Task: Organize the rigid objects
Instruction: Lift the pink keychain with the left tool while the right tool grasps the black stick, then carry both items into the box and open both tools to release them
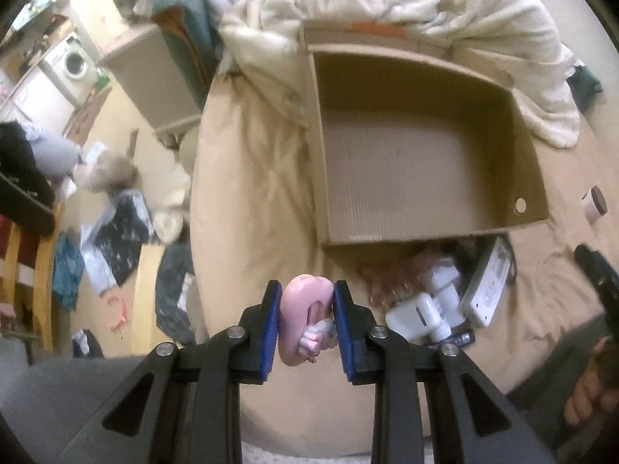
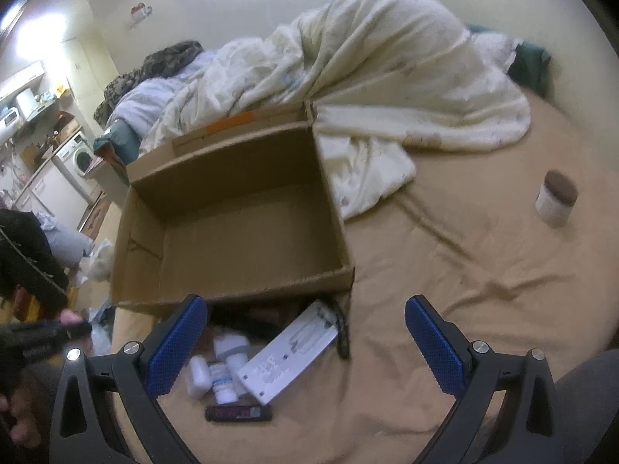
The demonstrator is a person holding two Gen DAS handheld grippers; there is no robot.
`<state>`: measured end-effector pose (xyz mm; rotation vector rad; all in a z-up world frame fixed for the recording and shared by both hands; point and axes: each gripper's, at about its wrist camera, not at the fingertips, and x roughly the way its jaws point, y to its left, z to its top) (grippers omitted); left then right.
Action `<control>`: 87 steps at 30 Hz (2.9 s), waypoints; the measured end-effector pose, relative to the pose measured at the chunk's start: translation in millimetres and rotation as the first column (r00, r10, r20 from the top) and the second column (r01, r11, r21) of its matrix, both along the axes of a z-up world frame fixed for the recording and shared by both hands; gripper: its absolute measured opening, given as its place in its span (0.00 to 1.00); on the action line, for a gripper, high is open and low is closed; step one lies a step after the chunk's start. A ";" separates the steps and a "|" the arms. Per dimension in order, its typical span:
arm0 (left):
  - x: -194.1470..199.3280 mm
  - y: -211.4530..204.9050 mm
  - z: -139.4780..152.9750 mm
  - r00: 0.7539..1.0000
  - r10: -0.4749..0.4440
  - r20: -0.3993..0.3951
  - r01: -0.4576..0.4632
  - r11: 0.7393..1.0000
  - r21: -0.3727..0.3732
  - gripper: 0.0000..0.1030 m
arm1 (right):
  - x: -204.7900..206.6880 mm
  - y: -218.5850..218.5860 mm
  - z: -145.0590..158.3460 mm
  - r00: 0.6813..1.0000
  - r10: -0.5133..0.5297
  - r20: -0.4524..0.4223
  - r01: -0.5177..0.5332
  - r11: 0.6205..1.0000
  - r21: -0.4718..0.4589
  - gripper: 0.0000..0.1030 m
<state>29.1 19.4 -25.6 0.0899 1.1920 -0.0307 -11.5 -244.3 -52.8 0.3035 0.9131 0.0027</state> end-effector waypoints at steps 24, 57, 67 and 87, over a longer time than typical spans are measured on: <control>11.9 13.0 -48.3 0.999 0.033 -0.014 -0.034 0.995 -0.092 0.23 | 10.8 140.0 -132.5 0.801 0.325 -0.504 -0.366 0.931 0.018 1.00; -0.5 1.8 -16.1 0.993 -0.008 0.115 0.015 0.998 -0.063 0.23 | -13.9 148.2 -66.6 0.882 0.359 -0.304 -0.350 0.933 0.088 0.84; 36.4 -27.4 37.3 0.971 -0.062 0.231 0.082 0.993 -0.081 0.23 | 22.3 75.8 5.4 0.947 0.300 -0.116 -0.301 0.954 0.011 0.84; 119.0 -69.1 -53.2 0.973 -0.151 0.172 0.153 0.988 0.005 0.23 | 100.9 55.4 -25.7 0.960 0.269 -0.072 -0.271 0.963 -0.014 0.84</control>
